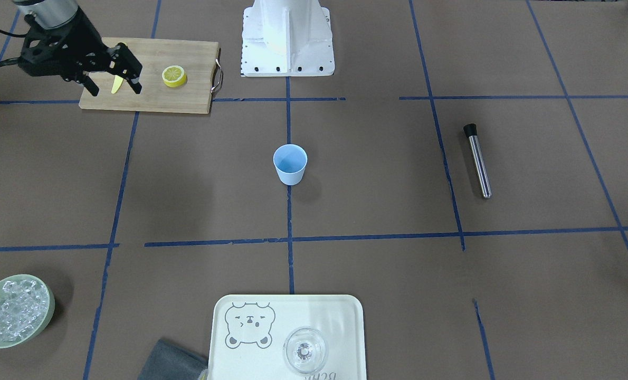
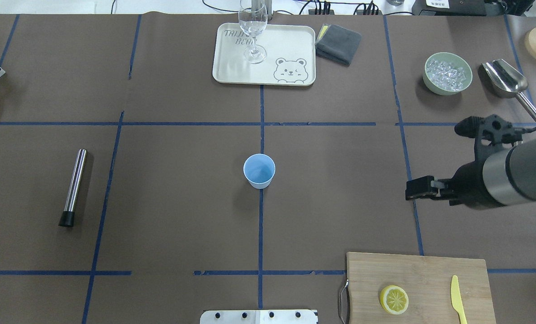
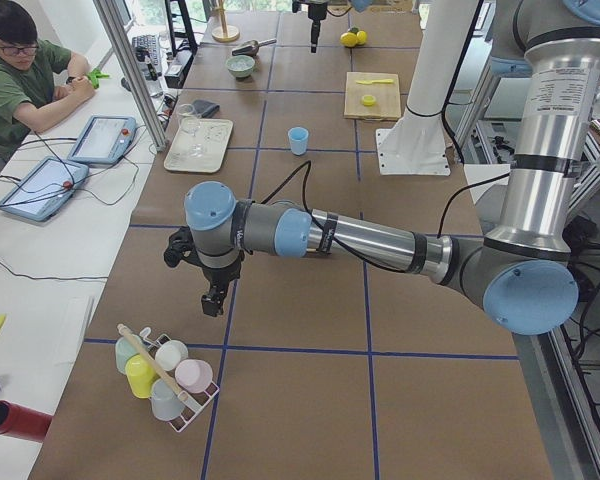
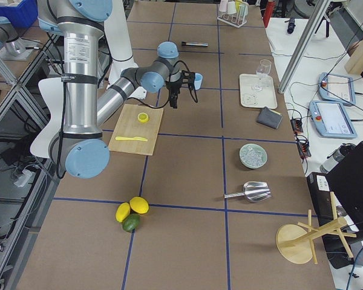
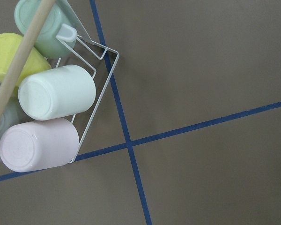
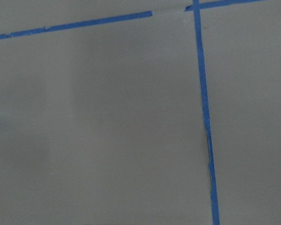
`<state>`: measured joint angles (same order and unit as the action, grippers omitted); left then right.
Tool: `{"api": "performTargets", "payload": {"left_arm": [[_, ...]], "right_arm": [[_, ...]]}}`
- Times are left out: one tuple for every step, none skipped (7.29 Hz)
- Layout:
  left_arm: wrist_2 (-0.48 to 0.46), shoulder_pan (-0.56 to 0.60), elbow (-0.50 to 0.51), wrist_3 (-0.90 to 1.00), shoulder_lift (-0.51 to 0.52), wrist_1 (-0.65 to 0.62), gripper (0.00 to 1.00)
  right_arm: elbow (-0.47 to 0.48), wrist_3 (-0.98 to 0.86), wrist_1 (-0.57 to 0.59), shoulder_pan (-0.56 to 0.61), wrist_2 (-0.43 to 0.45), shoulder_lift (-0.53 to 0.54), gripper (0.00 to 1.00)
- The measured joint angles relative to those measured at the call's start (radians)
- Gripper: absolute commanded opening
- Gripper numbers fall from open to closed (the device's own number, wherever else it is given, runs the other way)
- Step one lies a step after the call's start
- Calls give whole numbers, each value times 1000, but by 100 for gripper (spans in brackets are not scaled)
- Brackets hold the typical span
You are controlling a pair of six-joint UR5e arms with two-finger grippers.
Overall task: Squeeze lemon into cup
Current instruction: 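Move the right gripper down over the lemon slice on the wooden board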
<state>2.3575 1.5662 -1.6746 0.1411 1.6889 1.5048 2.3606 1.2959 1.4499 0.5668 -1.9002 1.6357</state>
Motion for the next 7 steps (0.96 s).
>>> {"api": "performTargets", "payload": {"left_arm": [[0,0,0,-1,0,0,100],[0,0,0,-2,0,0,100],[0,0,2,-3,0,0,100],[0,0,3,-3,0,0,100],[0,0,4,-3,0,0,100],[0,0,4,-3,1,0,100],[0,0,4,-3,1,0,100]], "right_arm": [[30,91,-2,-132,123,21,100],[42,176,-6,-257,241,30,100],[40,233,-14,-374,355,42,100],[21,277,-37,-472,455,57,100],[-14,309,-77,-542,529,71,100],[-49,325,-112,-587,581,88,100],[-82,332,-144,-609,609,100,100]]}}
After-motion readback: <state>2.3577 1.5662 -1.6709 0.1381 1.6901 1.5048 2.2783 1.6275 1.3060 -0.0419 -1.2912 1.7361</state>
